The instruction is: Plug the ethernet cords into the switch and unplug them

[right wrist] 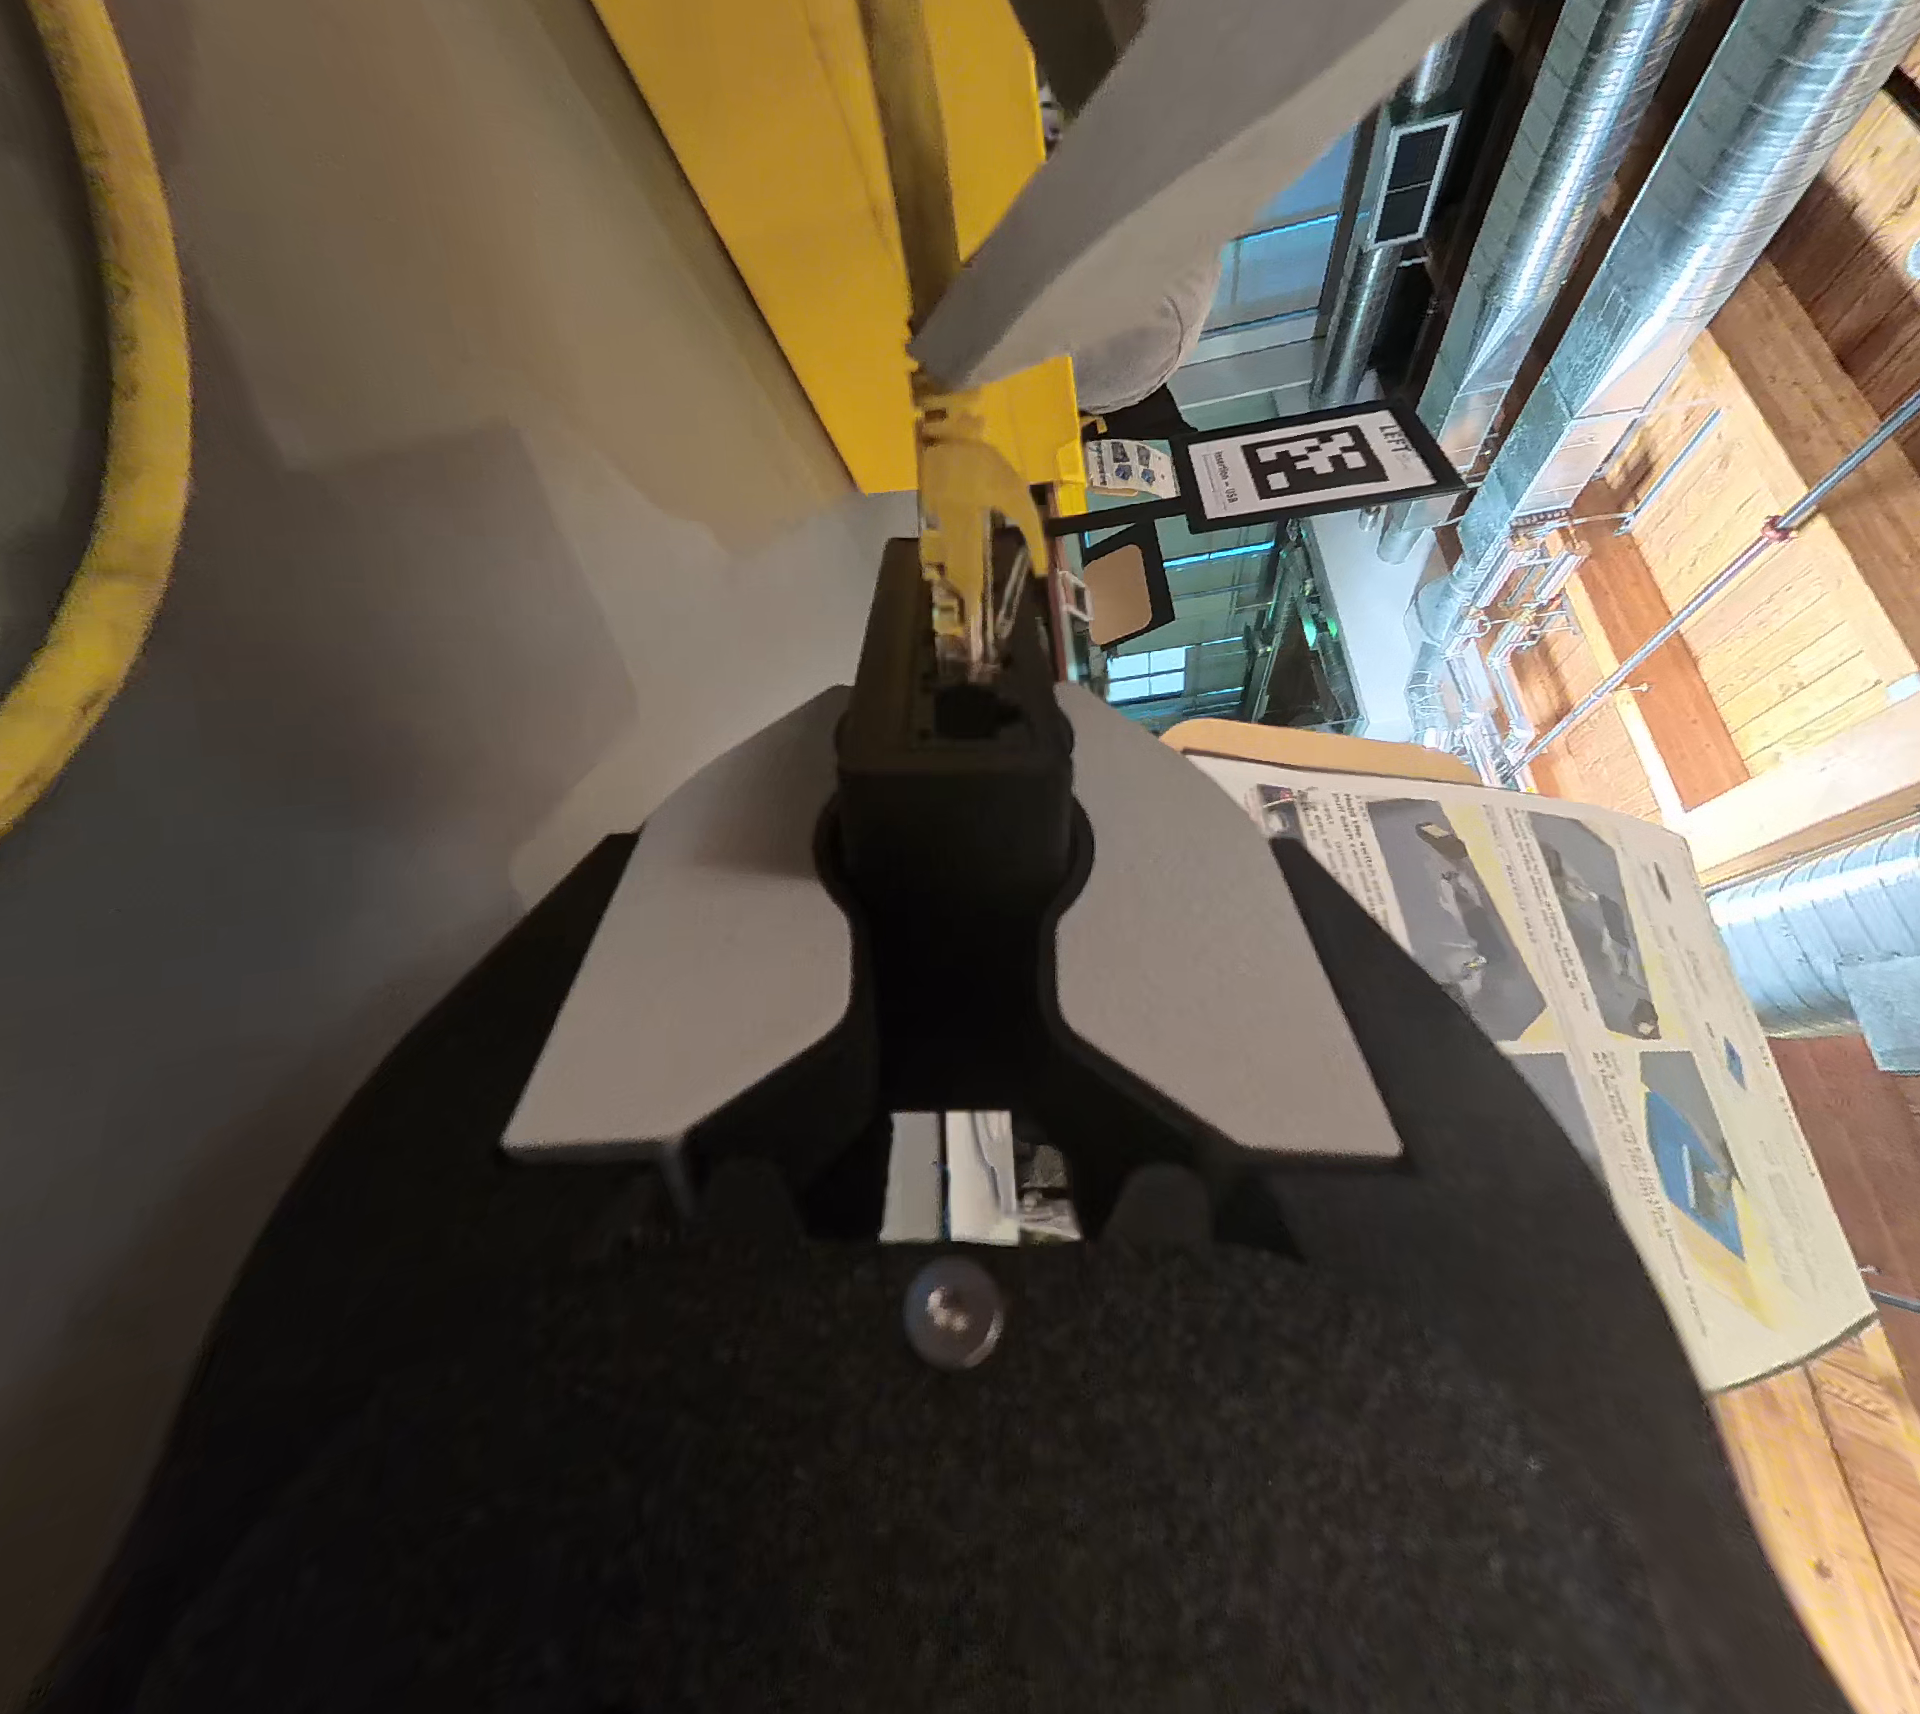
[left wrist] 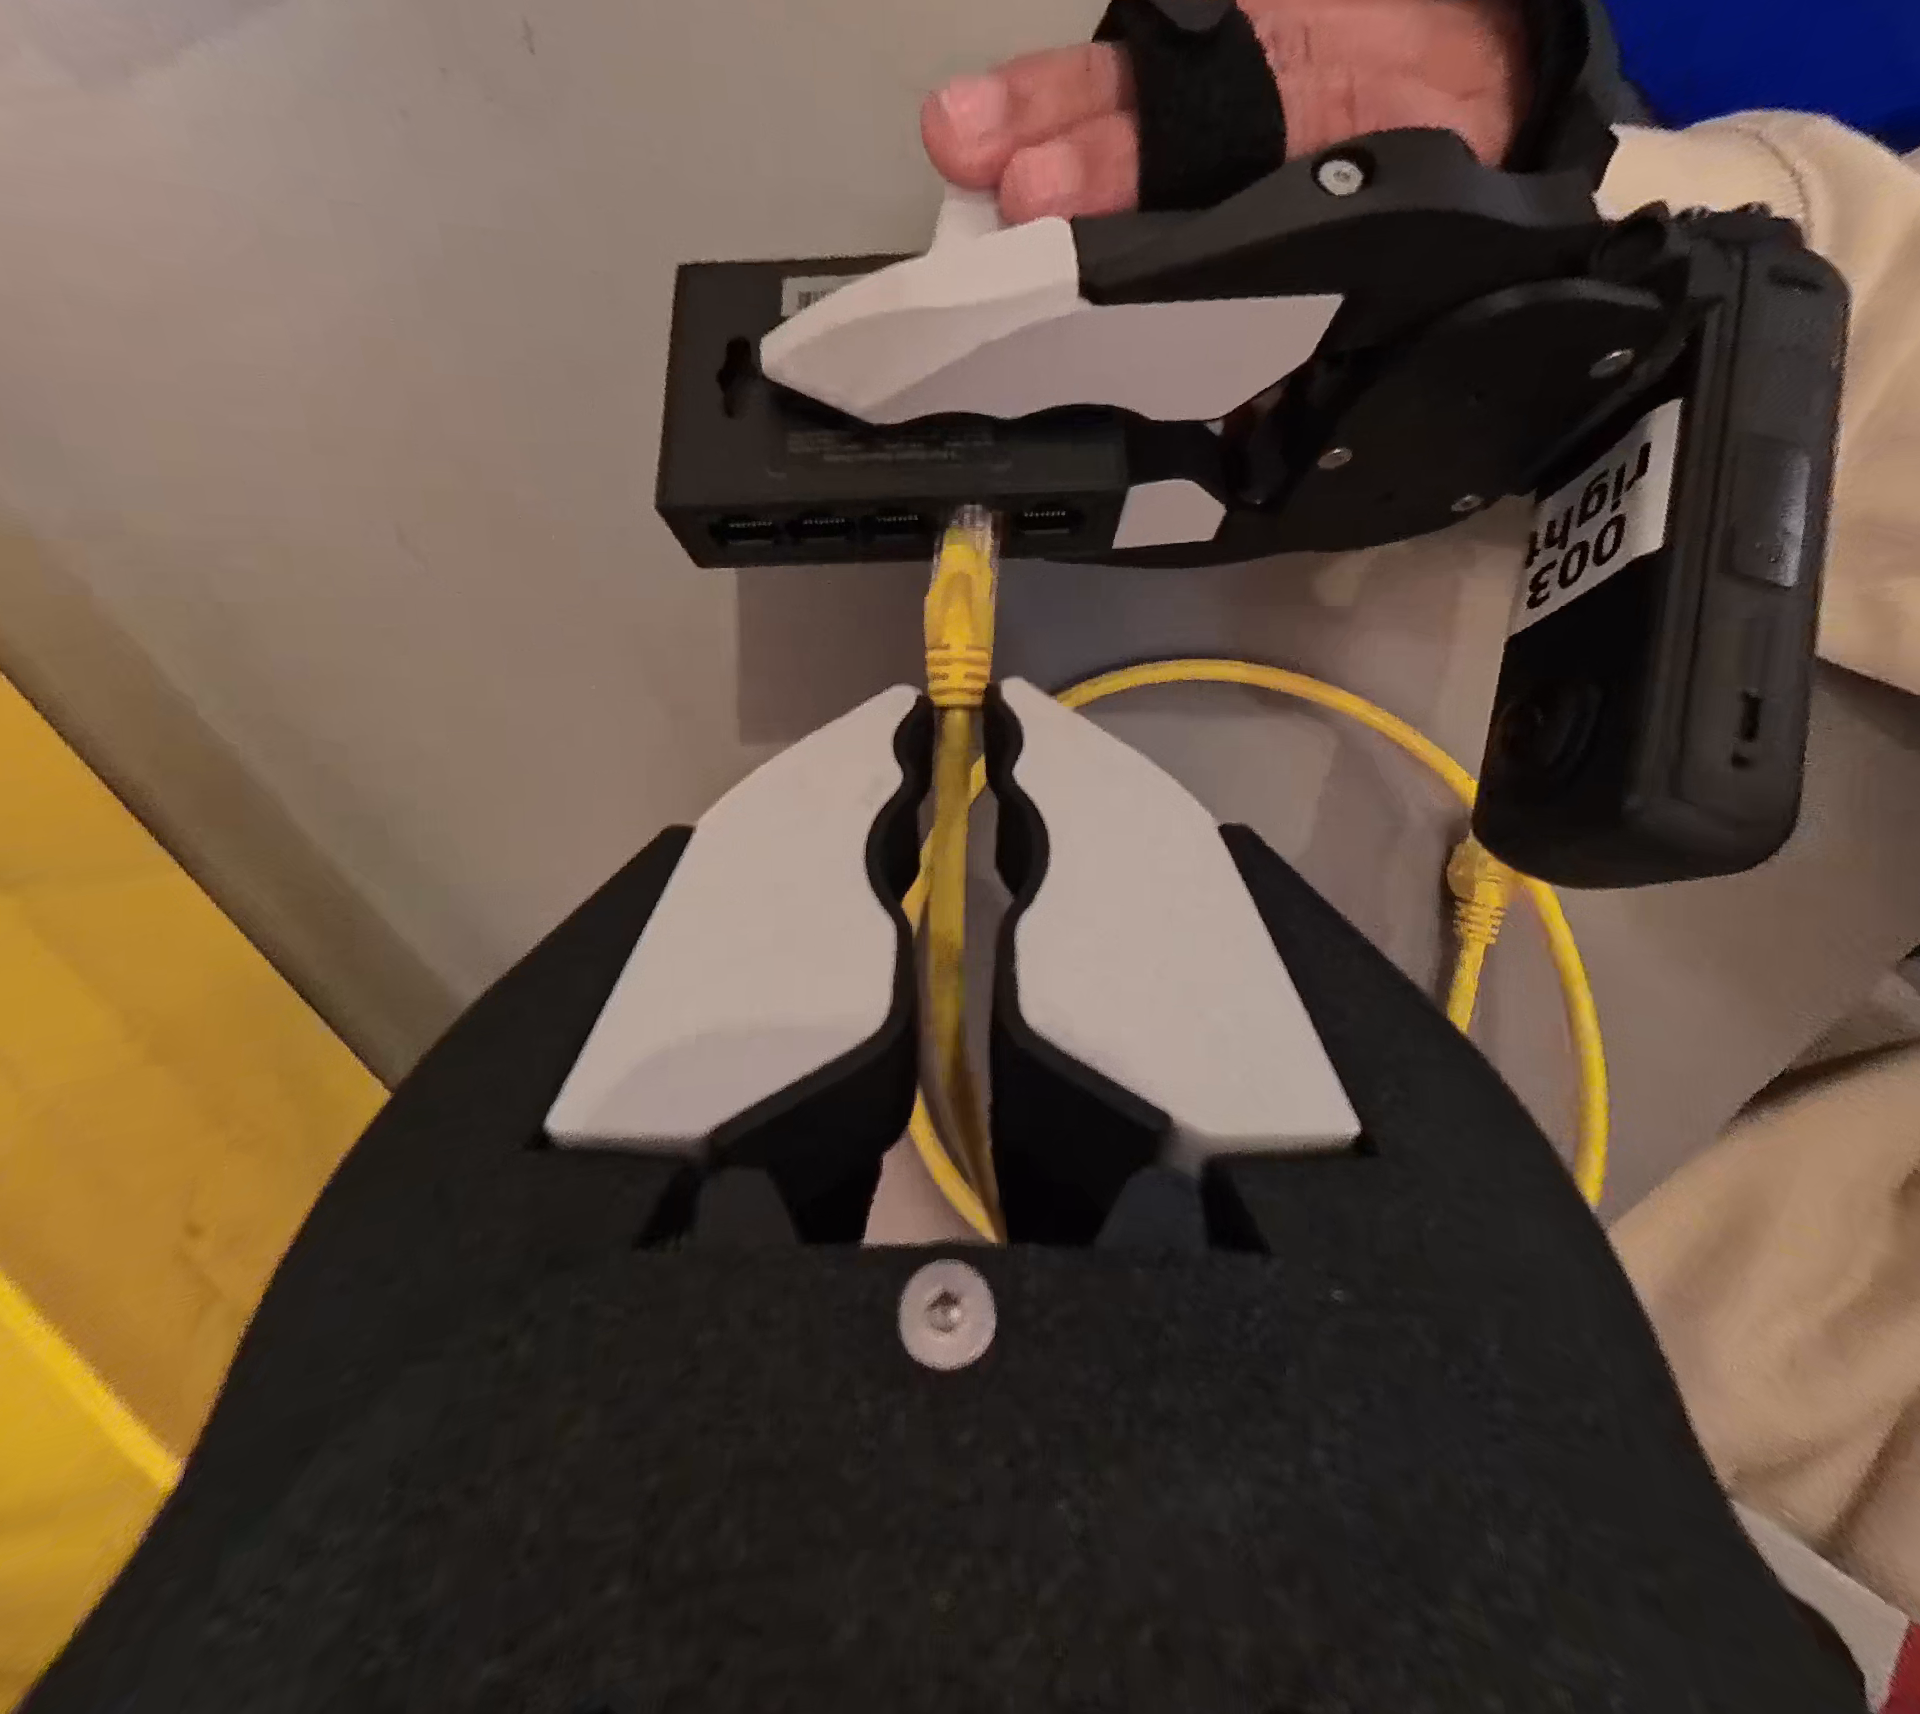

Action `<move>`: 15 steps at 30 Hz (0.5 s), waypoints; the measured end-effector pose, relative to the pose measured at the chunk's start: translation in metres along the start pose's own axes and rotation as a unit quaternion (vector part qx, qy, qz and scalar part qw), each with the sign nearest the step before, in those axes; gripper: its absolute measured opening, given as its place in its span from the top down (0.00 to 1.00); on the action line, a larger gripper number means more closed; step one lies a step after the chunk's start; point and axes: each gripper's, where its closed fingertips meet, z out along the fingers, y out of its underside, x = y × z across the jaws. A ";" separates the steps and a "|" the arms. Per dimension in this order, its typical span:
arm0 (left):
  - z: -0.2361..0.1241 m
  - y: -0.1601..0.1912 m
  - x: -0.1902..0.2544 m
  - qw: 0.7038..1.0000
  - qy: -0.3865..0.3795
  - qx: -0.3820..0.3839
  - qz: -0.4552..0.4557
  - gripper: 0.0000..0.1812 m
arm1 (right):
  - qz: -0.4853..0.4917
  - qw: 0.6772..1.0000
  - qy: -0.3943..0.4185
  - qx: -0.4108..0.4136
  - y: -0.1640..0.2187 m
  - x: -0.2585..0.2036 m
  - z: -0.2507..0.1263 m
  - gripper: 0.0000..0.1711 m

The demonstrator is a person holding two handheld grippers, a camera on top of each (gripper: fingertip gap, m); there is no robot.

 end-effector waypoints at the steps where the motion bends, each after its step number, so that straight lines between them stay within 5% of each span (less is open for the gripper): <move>1: 0.000 -0.002 0.002 1.000 0.003 0.006 0.000 0.95 | 0.004 1.000 -0.004 -0.002 0.000 0.000 0.000 0.83; 15: -0.008 -0.015 0.009 0.996 0.002 0.078 0.049 0.95 | 0.093 0.995 -0.024 0.010 -0.008 0.004 -0.003 0.83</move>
